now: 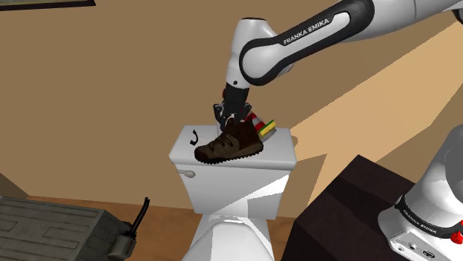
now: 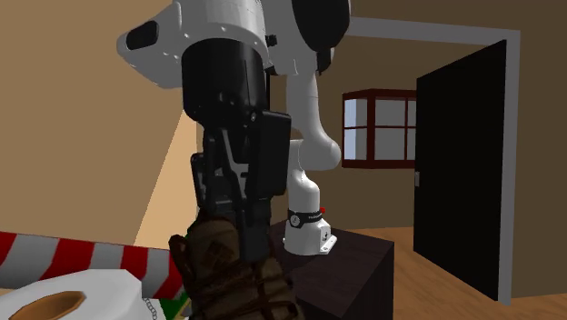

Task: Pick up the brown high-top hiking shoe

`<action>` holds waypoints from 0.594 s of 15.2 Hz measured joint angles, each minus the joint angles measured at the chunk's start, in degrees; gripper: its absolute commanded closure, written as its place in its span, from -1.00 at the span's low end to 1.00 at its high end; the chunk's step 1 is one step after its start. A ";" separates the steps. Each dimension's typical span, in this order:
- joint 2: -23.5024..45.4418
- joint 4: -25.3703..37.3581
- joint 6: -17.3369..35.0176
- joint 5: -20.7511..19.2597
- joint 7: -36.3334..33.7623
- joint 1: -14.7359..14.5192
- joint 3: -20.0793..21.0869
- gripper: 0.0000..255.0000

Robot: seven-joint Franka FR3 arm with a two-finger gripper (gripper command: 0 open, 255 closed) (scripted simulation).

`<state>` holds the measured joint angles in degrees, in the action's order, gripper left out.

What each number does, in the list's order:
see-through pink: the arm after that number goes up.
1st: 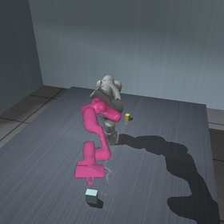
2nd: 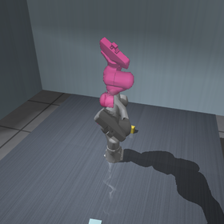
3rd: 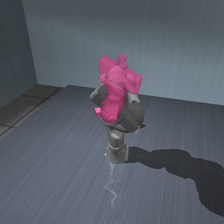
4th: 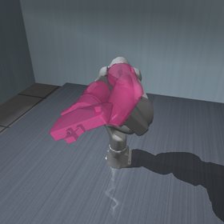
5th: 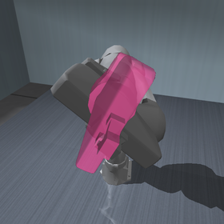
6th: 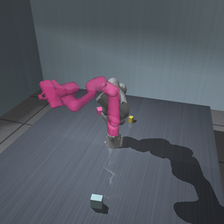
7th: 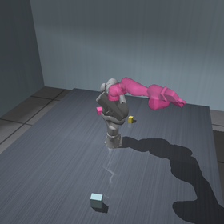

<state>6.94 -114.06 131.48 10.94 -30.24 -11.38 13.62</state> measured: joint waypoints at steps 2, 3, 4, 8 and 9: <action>-0.74 0.79 -1.49 -0.07 -0.44 -0.07 0.06 1.00; -0.94 1.22 -2.11 -0.09 -0.47 -0.03 0.04 1.00; -1.17 1.71 -2.81 -0.14 -0.66 -0.04 0.05 1.00; -2.09 3.77 -5.77 -0.25 -1.07 0.06 -0.02 1.00; -2.27 4.13 -6.29 -0.23 -1.01 0.13 -0.08 1.00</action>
